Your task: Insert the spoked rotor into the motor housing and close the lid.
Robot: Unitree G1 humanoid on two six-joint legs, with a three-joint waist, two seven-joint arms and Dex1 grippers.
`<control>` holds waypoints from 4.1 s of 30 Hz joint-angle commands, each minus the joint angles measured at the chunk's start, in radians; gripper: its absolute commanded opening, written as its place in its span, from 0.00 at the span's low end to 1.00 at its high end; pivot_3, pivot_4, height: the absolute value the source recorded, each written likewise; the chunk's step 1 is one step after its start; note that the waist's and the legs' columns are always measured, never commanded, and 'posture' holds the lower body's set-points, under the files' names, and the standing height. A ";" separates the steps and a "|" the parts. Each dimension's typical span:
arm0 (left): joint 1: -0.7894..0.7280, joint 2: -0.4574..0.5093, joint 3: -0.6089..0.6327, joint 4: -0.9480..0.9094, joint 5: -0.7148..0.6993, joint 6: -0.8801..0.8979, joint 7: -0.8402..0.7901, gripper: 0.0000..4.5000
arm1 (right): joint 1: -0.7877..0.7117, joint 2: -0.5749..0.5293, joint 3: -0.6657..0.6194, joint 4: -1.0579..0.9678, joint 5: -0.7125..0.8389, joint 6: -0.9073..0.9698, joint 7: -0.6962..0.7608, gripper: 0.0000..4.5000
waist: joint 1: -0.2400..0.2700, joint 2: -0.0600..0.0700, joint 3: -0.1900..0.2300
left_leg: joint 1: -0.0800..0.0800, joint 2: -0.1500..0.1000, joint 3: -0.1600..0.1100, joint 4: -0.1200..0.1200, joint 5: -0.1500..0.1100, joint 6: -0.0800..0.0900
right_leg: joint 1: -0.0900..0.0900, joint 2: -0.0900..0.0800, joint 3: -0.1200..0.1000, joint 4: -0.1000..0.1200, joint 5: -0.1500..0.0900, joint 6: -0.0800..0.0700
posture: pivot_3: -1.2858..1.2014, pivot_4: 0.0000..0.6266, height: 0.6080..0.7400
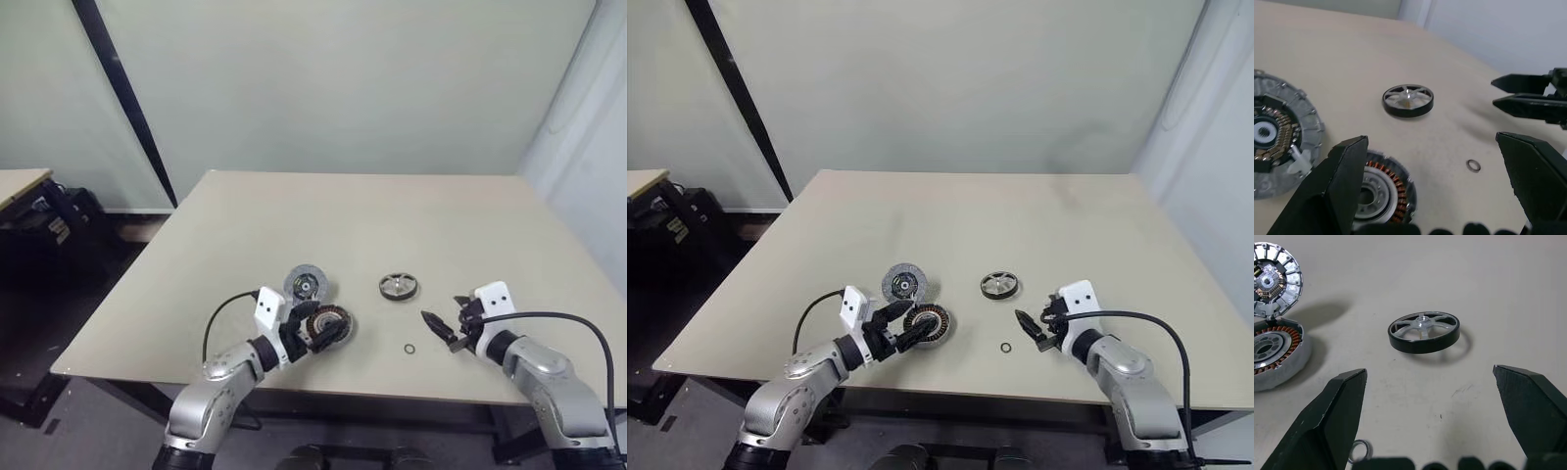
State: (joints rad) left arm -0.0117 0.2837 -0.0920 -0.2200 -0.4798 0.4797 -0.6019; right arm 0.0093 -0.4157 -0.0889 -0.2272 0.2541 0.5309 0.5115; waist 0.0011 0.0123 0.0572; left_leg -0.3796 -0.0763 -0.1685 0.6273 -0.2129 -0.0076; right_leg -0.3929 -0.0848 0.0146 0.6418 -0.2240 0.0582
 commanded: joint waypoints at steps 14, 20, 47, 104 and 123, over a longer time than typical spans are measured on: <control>0.067 0.022 0.009 -0.070 -0.009 -0.031 -0.019 0.99 | -0.009 -0.025 0.038 -0.003 0.014 0.017 0.048 1.00 | -0.001 0.000 0.000 | 0.000 0.003 0.008 0.002 -0.001 -0.001 | 0.000 -0.001 0.003 -0.001 0.000 0.000 | 0.52 0.00 1.00; 0.105 0.028 -0.011 -0.074 -0.001 -0.042 -0.039 0.99 | 0.010 -0.064 0.123 0.004 -0.023 0.003 0.085 1.00 | 0.000 0.000 0.000 | 0.000 0.004 0.010 0.001 -0.002 0.000 | -0.001 -0.001 0.004 -0.001 0.000 0.000 | 0.52 0.00 1.00; 0.167 0.031 -0.088 -0.057 0.083 -0.083 -0.060 0.99 | -0.043 0.008 0.239 0.179 -0.108 -0.030 0.062 1.00 | -0.002 -0.002 0.001 | 0.000 0.008 0.019 0.002 -0.003 0.001 | -0.005 -0.001 0.008 -0.001 0.000 0.000 | 0.52 0.00 1.00; 0.247 0.150 0.137 -0.004 0.045 -0.185 -0.193 1.00 | -0.498 0.333 0.475 0.515 -0.174 -0.055 0.114 0.15 | -0.007 -0.003 0.001 | 0.000 0.006 0.021 -0.001 -0.004 0.001 | -0.013 0.001 0.005 0.002 0.002 -0.002 | 0.52 0.00 1.00; 0.252 0.148 0.131 -0.006 0.052 -0.195 -0.187 1.00 | -0.517 0.373 0.461 0.633 -0.210 -0.124 0.111 0.15 | -0.032 -0.002 0.001 | 0.002 0.006 0.020 -0.001 -0.003 0.001 | -0.013 0.001 0.005 0.004 0.002 -0.003 | 0.52 0.00 1.00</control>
State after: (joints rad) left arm 0.2505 0.4273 0.0255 -0.1869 -0.4140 0.3025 -0.7856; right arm -0.4844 -0.0531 0.3863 0.4201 0.0450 0.4303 0.6181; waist -0.0308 0.0100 0.0581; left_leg -0.3776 -0.0704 -0.1480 0.6266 -0.2163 -0.0067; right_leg -0.4059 -0.0835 0.0195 0.6460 -0.2217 0.0555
